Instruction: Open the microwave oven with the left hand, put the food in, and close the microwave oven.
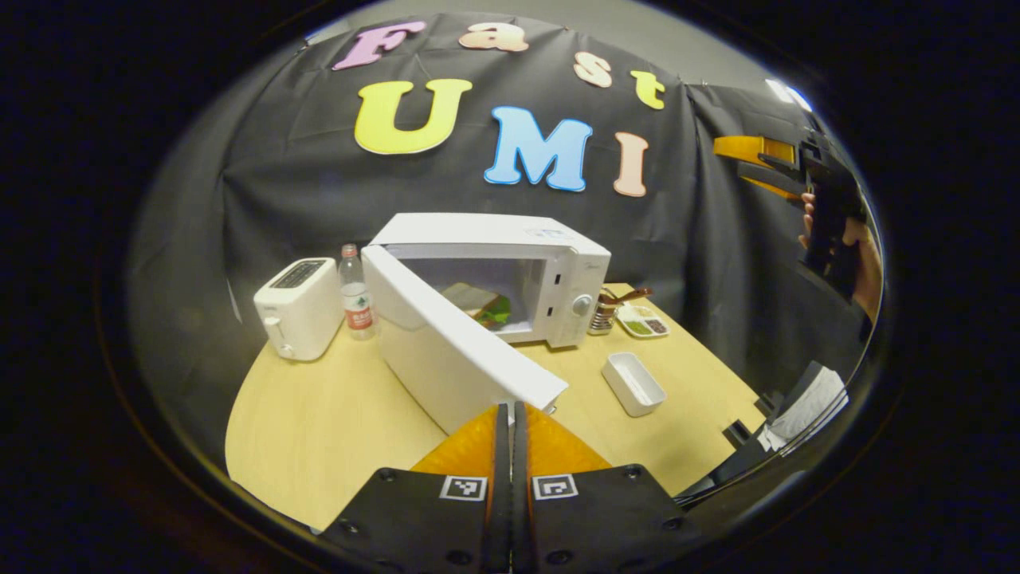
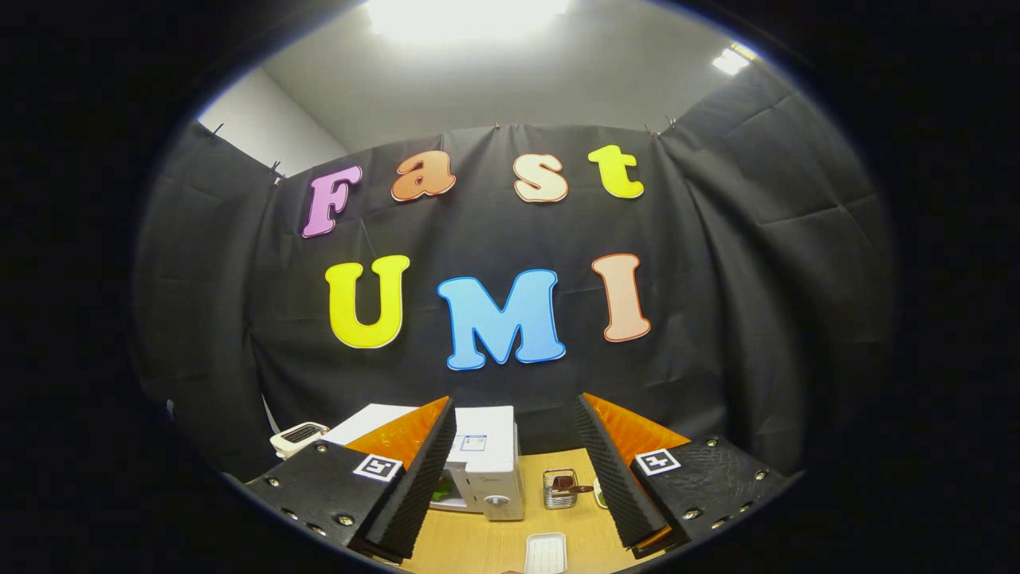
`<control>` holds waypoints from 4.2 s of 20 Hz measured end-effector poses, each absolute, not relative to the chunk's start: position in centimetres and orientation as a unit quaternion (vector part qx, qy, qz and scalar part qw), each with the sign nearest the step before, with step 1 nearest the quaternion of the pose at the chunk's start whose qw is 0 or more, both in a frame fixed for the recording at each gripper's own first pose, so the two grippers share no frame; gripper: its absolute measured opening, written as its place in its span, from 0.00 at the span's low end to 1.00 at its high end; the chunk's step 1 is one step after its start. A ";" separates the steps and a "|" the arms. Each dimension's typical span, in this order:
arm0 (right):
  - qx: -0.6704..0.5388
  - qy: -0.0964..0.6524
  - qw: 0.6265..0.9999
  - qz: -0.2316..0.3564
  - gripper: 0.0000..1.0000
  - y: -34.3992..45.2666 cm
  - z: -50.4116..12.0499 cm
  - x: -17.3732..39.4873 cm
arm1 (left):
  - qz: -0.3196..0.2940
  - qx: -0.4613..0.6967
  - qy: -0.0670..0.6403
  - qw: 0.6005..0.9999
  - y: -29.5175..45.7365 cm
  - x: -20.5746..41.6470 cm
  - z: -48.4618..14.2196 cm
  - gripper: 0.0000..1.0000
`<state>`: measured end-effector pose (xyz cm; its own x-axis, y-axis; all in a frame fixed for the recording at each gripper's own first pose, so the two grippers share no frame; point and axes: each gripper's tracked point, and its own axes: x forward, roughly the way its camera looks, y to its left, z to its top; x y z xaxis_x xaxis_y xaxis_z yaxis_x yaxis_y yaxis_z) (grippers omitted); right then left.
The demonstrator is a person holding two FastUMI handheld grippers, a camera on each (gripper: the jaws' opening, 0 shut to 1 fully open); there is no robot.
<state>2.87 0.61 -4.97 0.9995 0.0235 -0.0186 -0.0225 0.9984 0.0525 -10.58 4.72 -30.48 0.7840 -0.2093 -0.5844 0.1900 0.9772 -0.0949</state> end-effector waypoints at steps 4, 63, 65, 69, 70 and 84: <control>0.036 0.018 0.999 0.010 0.90 -1.4 -5.4 4.1 | -0.114 -0.014 0.314 0.942 2.2 -8.2 -30.8 0.07; 0.012 0.038 0.996 -0.075 0.90 -15.4 -6.7 8.6 | -0.098 -0.046 0.324 0.940 -8.7 18.7 -35.9 0.07; 0.015 0.041 0.997 -0.069 0.90 -14.8 -6.6 8.6 | -0.094 -0.041 0.323 0.941 -8.5 18.5 -35.6 0.07; 0.012 0.037 0.998 -0.052 0.90 -13.1 -6.0 8.2 | -0.087 -0.023 0.241 0.966 -7.1 18.2 -29.0 0.06; 0.012 0.035 0.998 -0.047 0.90 -12.5 -5.8 8.2 | -0.081 -0.010 0.215 0.973 -6.3 17.7 -26.5 0.07; 0.001 0.008 1.000 0.010 0.90 -2.0 0.1 4.7 | -0.059 0.017 -0.004 0.998 1.7 5.1 1.1 0.96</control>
<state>4.66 -2.03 0.13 0.9997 0.0190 -0.0150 -0.0190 0.9998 0.0012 5.08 1.74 1.14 0.9930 -0.1179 0.0060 0.1176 0.9925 0.0344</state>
